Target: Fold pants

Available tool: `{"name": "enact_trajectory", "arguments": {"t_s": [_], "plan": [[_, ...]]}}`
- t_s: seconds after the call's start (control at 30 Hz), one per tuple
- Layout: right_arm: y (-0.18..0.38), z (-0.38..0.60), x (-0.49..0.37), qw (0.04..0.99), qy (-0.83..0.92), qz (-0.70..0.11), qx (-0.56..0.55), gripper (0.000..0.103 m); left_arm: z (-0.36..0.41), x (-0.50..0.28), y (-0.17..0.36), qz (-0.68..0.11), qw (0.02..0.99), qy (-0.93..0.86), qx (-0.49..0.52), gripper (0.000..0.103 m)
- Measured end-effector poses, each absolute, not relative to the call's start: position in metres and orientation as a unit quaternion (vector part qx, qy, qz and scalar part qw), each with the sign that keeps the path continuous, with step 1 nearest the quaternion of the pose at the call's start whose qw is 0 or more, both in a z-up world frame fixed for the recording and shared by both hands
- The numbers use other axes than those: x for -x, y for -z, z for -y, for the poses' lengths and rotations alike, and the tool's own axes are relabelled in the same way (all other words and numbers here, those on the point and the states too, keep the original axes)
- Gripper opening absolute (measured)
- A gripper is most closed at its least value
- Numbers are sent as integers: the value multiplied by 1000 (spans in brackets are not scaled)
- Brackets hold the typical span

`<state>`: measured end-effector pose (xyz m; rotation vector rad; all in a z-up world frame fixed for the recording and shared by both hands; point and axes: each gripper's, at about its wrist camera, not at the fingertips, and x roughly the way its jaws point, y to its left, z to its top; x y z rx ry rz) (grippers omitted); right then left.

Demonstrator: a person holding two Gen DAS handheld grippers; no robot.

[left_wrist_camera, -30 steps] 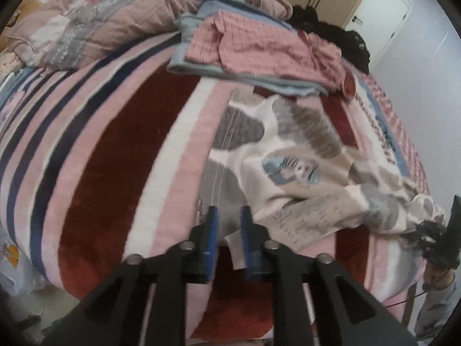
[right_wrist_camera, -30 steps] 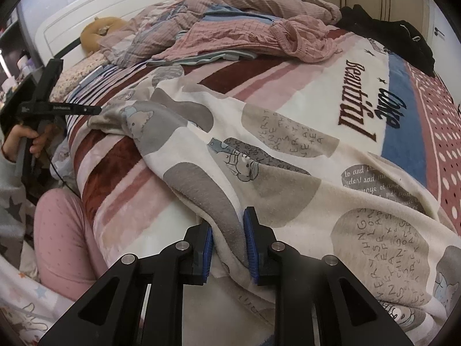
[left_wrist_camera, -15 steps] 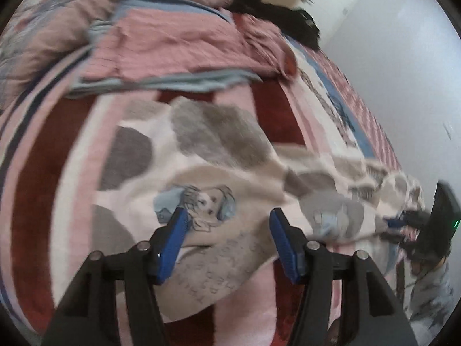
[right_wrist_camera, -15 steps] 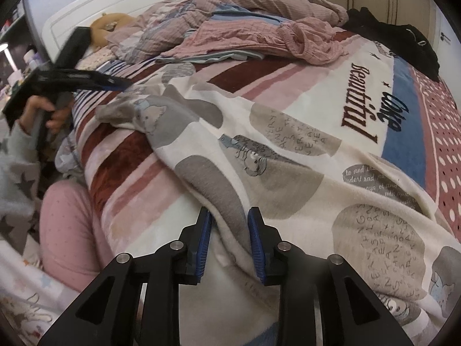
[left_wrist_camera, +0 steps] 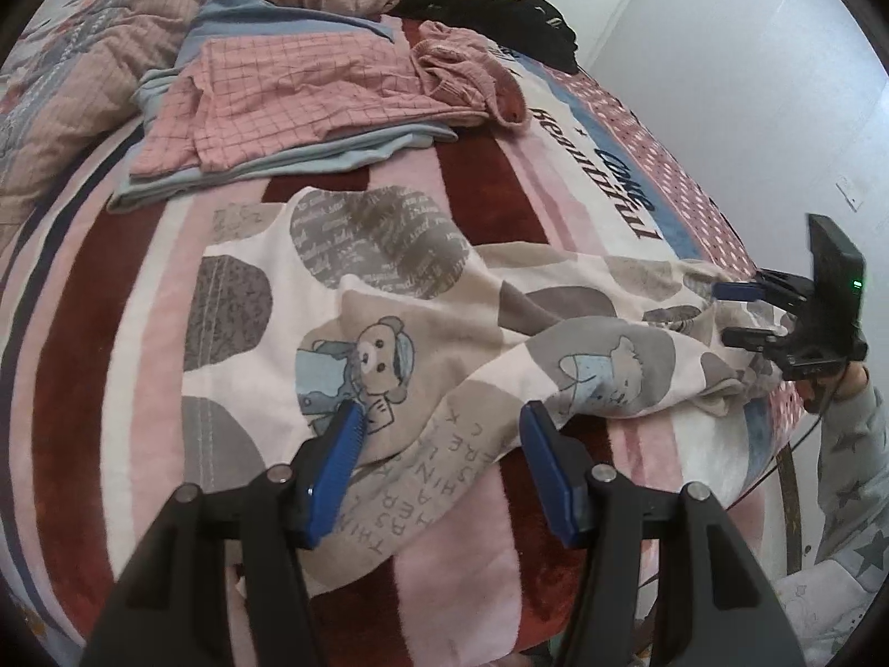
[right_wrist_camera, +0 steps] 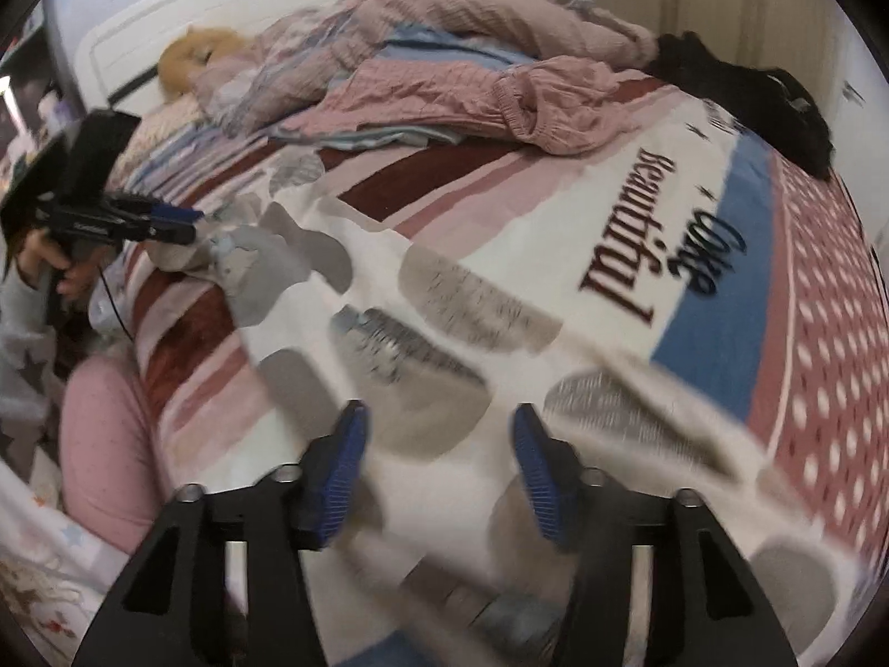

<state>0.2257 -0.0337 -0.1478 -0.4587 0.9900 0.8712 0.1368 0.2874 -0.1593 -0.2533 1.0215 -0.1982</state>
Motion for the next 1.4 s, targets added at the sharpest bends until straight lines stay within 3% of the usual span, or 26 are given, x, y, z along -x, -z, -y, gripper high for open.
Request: {"name": "enact_trajectory", "arguments": {"t_s": [0.17,0.23,0.43,0.7,0.8,1.13,1.4], "plan": [[177,9,-245,701,-437,-502,256,59,-289,-130,154,-486,863,77,113,54],[178,9,-237,690,-448,-498,273,46,-291,-126,151,-483,866,69,110,54],[168,24,-211,669,-482,-489,287,22,-287,-130,138,-465,875,74,111,54],[169,11,-216,668,-487,-483,289,17,-273,-139,135,-463,877,78,106,54],[171,6,-216,661,-499,-485,281,3,-277,-139,134,-465,876,68,110,54],[132,37,-230,742,-473,-430,203,0,-271,-136,148,-493,858,115,87,61],[146,32,-235,720,-469,-464,216,4,-260,-122,163,-506,859,82,-2,61]]}}
